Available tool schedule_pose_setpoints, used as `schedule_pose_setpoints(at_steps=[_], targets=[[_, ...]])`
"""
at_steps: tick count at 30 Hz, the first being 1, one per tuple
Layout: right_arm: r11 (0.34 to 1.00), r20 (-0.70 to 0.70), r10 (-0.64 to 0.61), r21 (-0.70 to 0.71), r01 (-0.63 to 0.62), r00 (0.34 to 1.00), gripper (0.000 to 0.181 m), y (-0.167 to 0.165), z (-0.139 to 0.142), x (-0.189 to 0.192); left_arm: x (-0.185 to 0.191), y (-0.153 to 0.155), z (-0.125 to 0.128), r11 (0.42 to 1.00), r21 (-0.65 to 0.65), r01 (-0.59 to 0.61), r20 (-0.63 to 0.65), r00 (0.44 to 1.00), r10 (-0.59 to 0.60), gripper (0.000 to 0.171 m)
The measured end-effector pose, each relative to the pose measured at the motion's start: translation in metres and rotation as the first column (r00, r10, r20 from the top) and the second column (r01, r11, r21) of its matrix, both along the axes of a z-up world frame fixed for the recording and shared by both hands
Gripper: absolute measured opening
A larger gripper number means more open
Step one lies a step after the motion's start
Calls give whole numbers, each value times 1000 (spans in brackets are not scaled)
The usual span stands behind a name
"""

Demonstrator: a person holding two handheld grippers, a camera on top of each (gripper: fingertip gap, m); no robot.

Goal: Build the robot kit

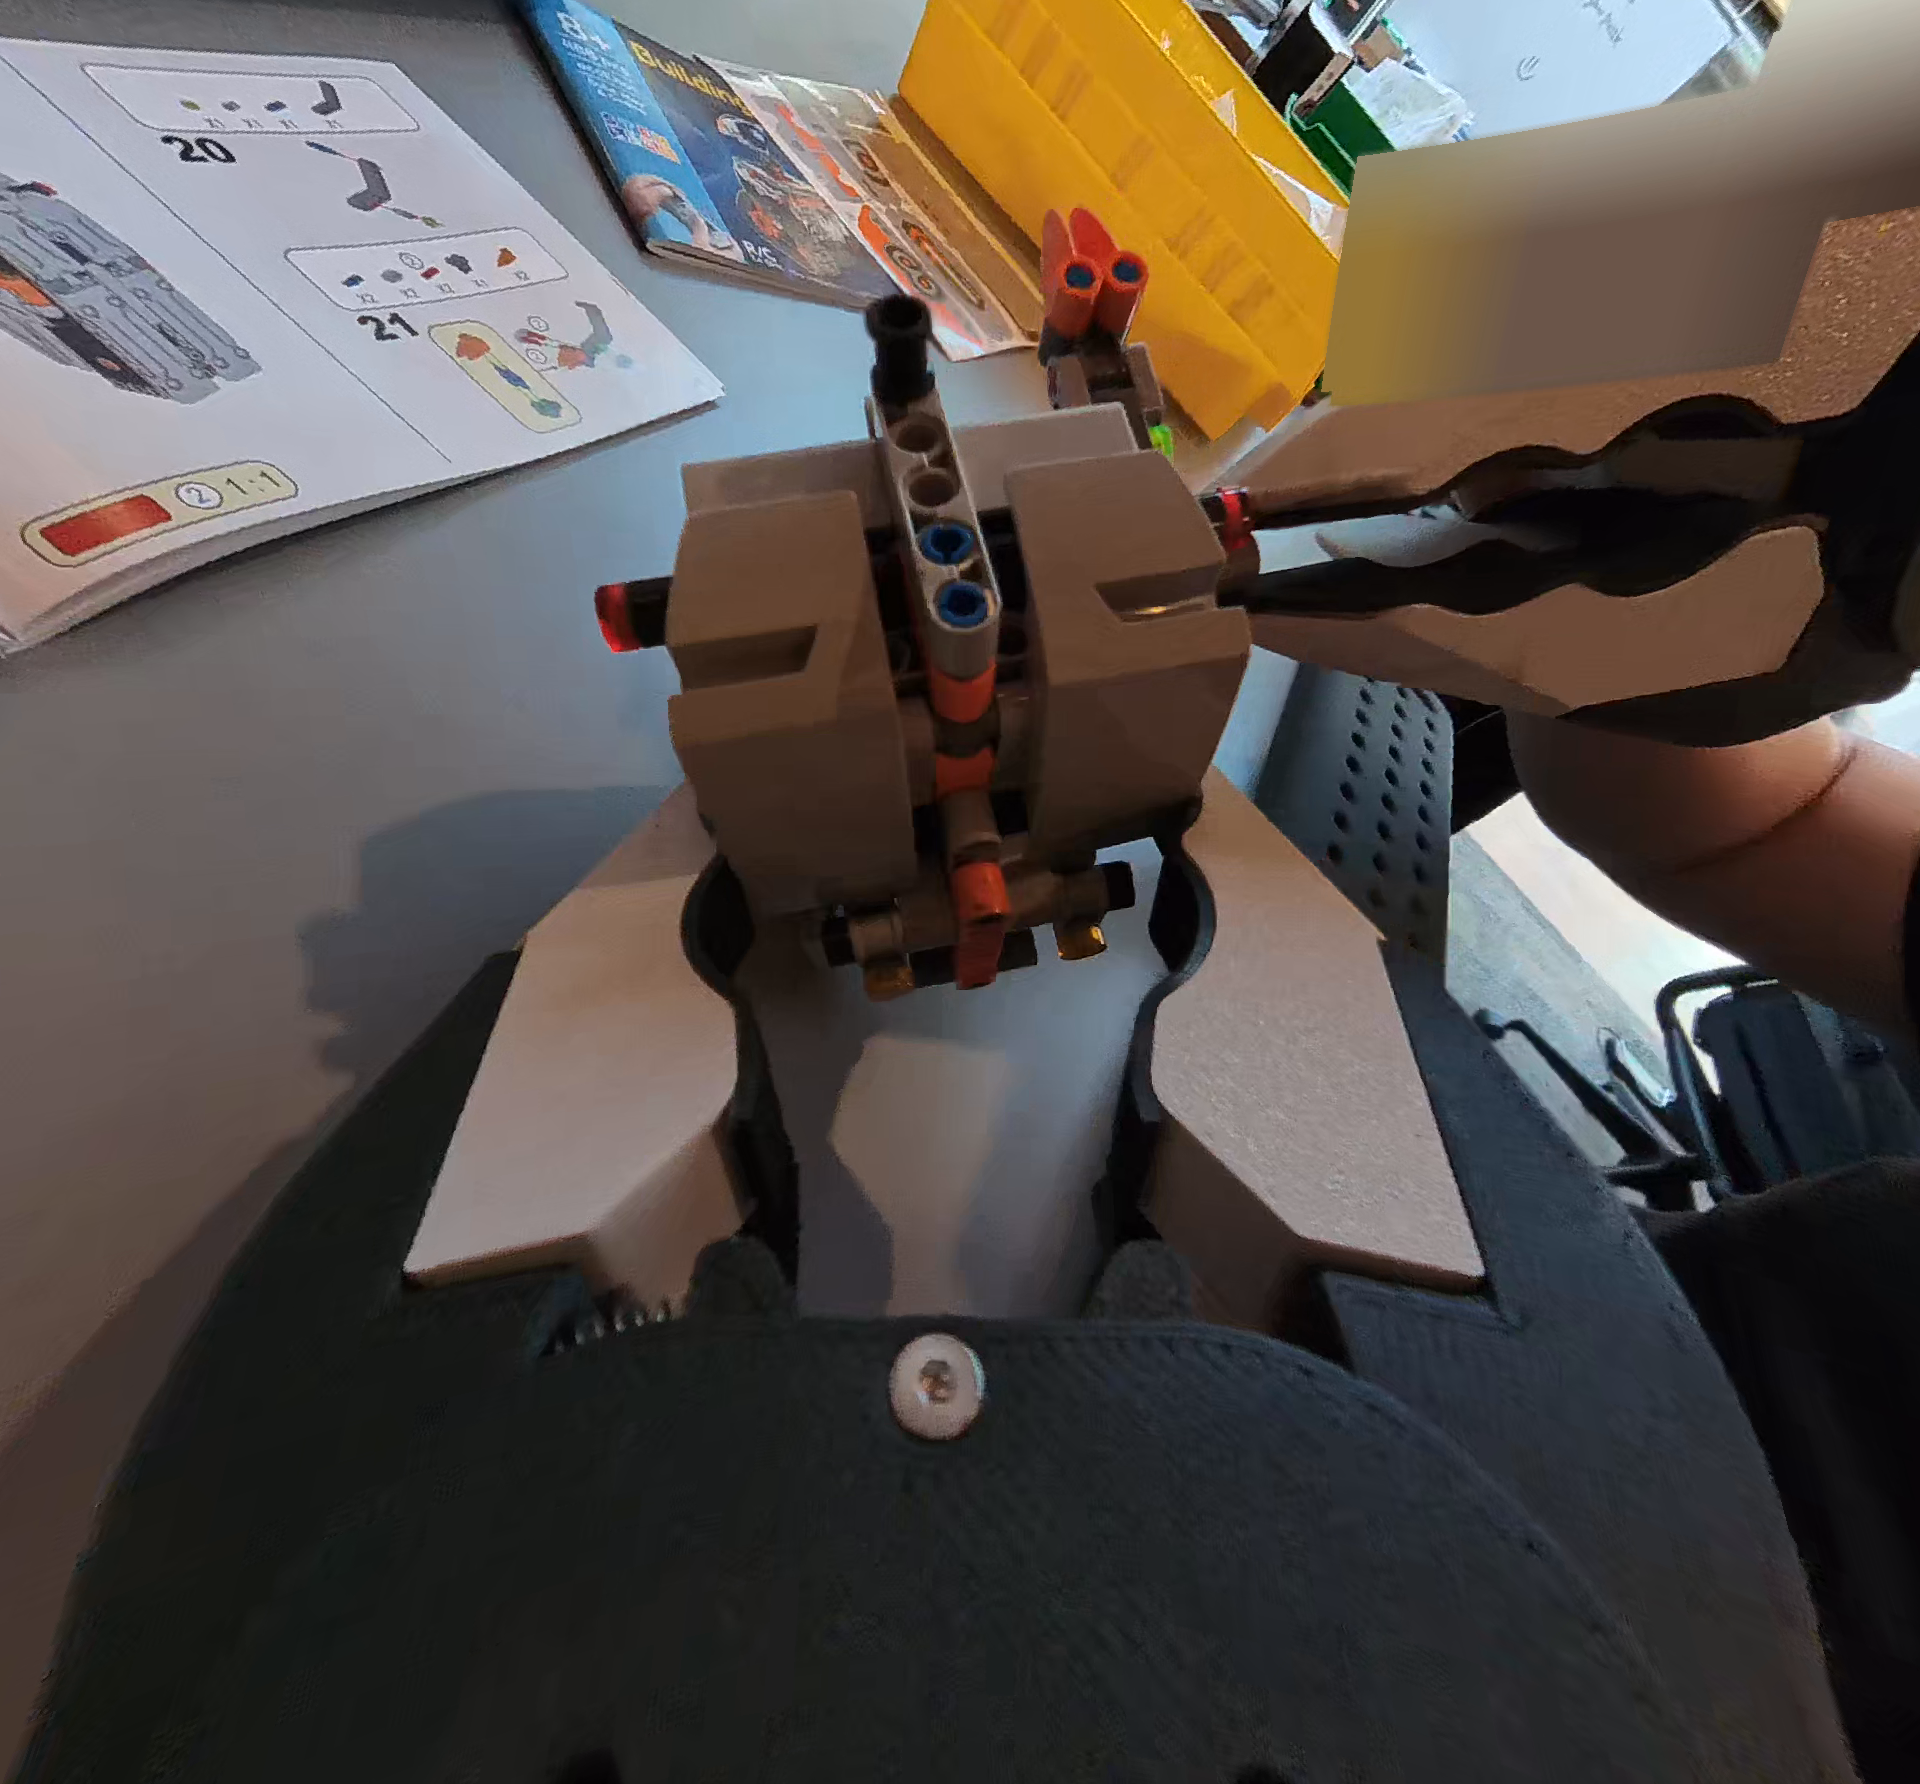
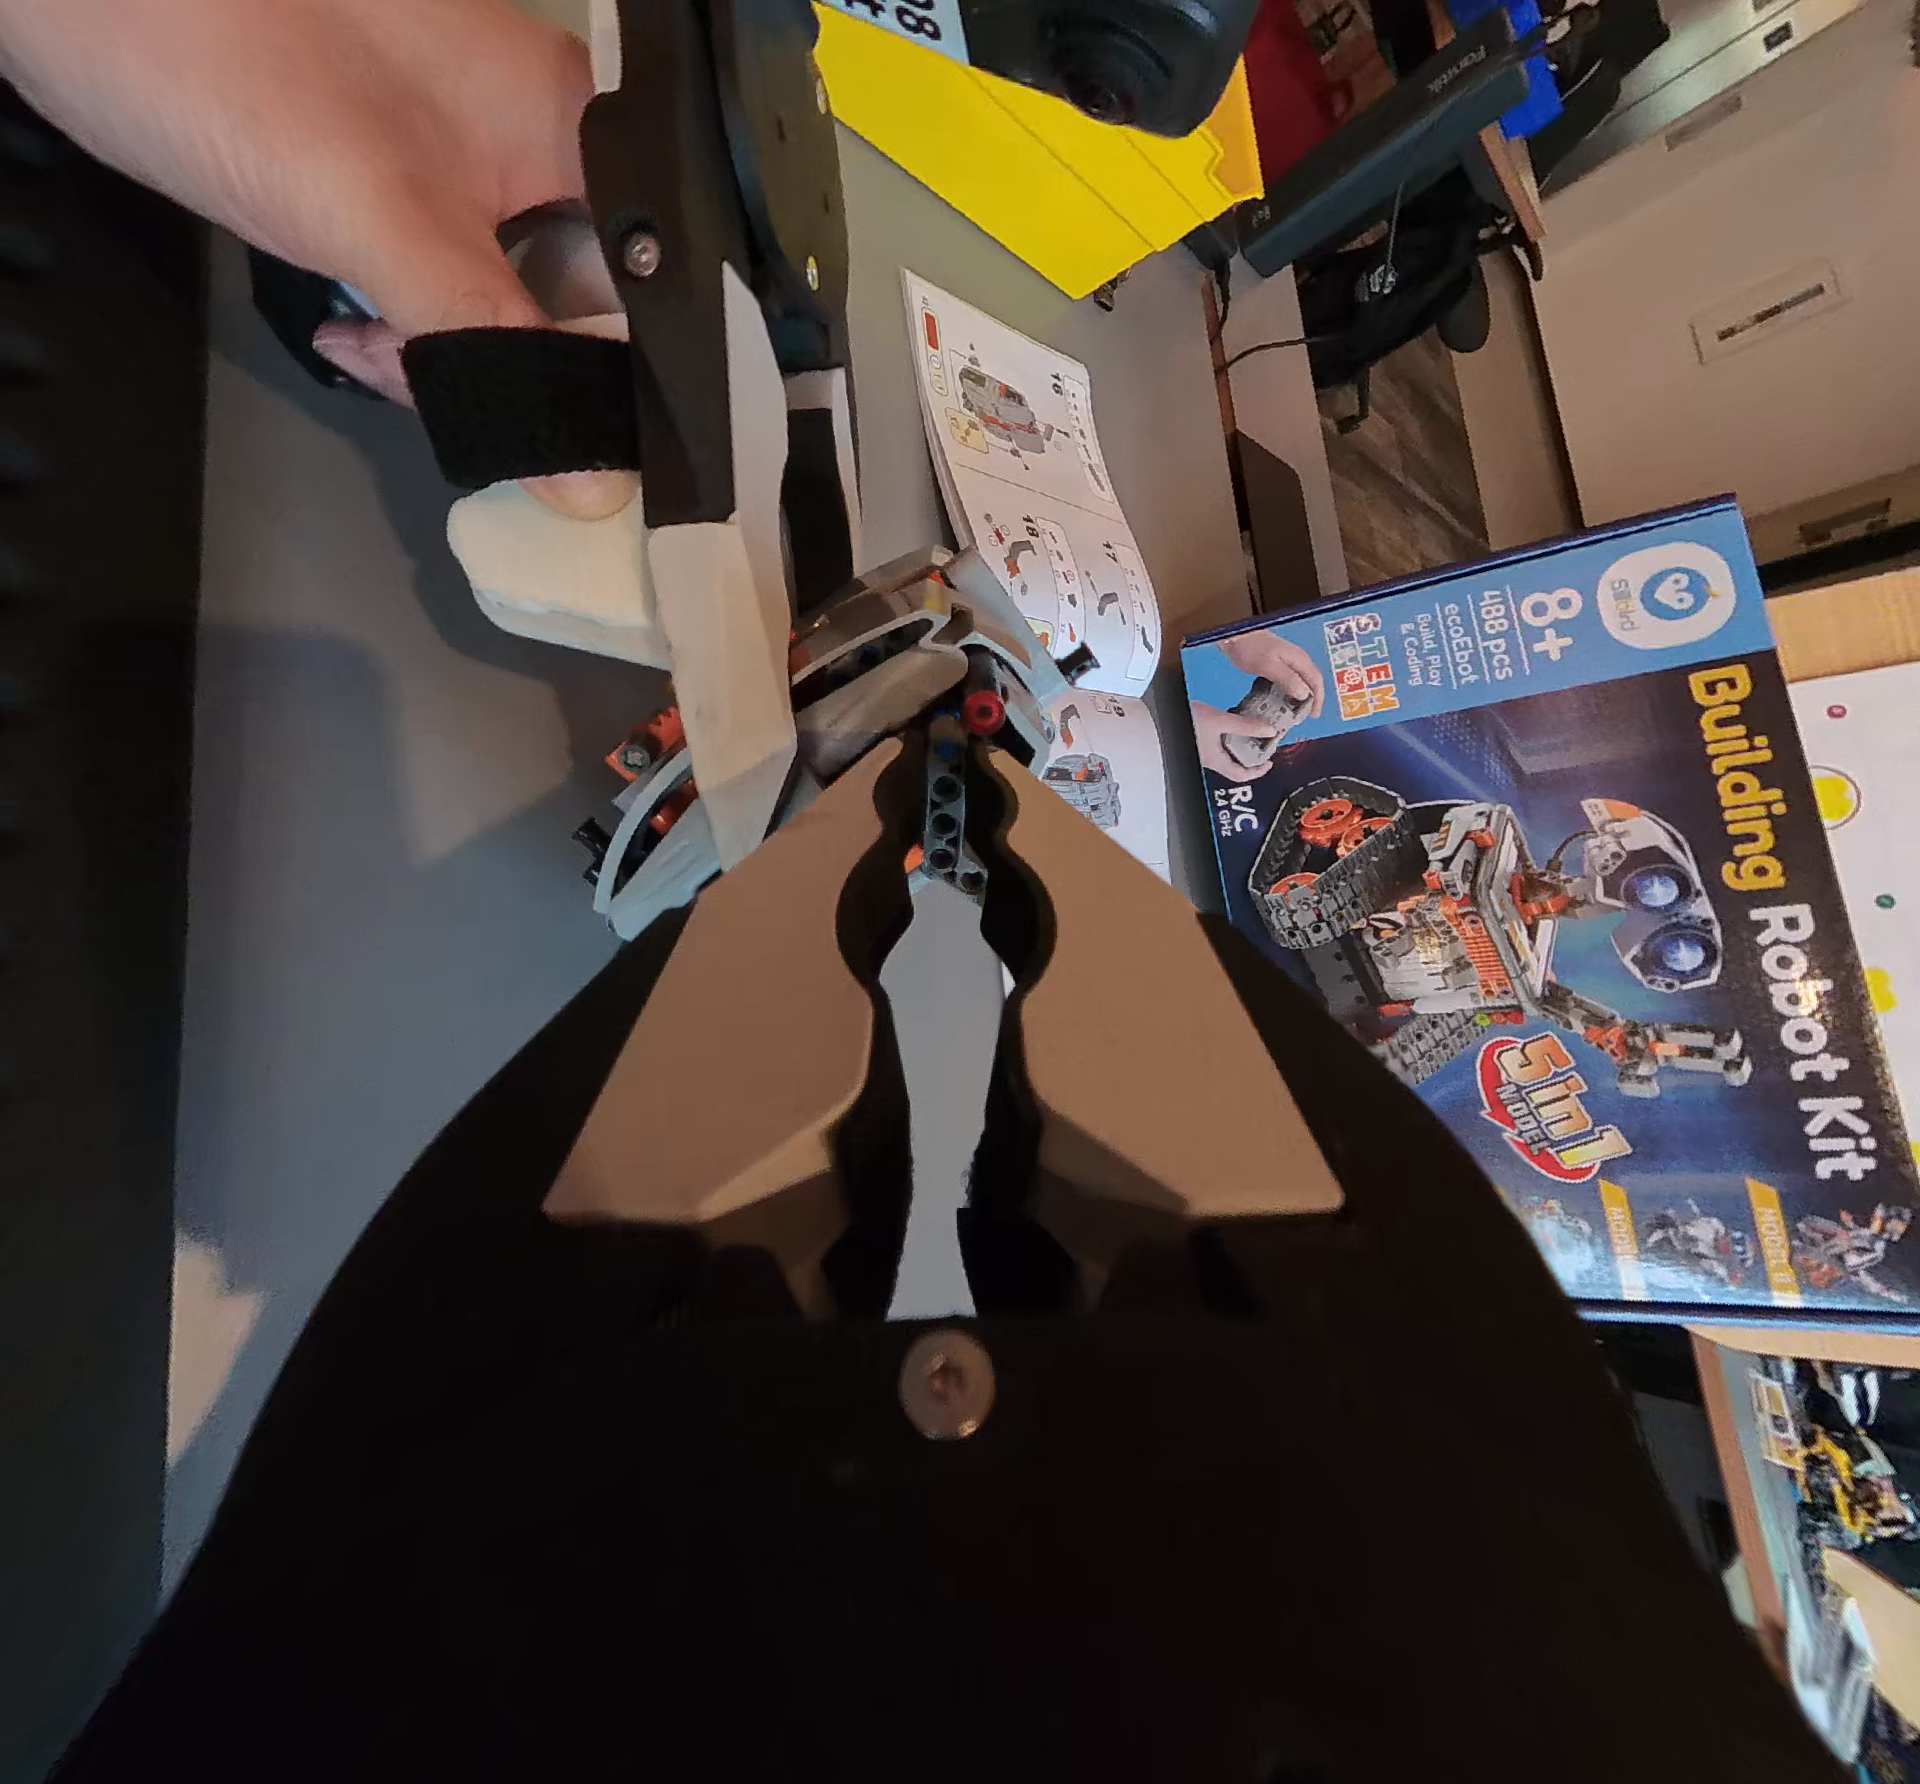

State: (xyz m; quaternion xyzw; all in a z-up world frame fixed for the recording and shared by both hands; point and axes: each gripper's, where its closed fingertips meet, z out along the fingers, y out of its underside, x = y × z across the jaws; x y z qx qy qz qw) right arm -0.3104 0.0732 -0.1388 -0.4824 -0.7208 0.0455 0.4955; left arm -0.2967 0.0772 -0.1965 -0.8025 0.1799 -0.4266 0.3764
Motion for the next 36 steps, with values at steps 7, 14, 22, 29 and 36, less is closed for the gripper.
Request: schedule_pose_setpoints(at_steps=[7, 14, 22, 29, 36], targets=[[1000, -3, -20, -9, 20, 1000, 8, 3, -2, 2, 3, 0, -3, 1000, 8, 2, -35, 999, -2, 77], [968, 126, -41, 252, 8, 991, 8, 6, -4, 2, 5, 1, -4, 1000, -30, -6, -3, 1000, 6, 77], [909, 294, -127, 416, -7, 947, 7, 6, -3, 3, 7, 0, -4, 999, -50, -11, 13, 1000, 12, 77], [882, 398, -174, 469, -37, 901, 7, 7, -3, 6, 8, 0, -4, 999, -44, -13, -15, 1000, 12, 77], [931, 332, -187, 359, 60, 924, 7, 7, -4, 7, 8, 1, -5, 999, -12, -36, -57, 998, 36, 76]])
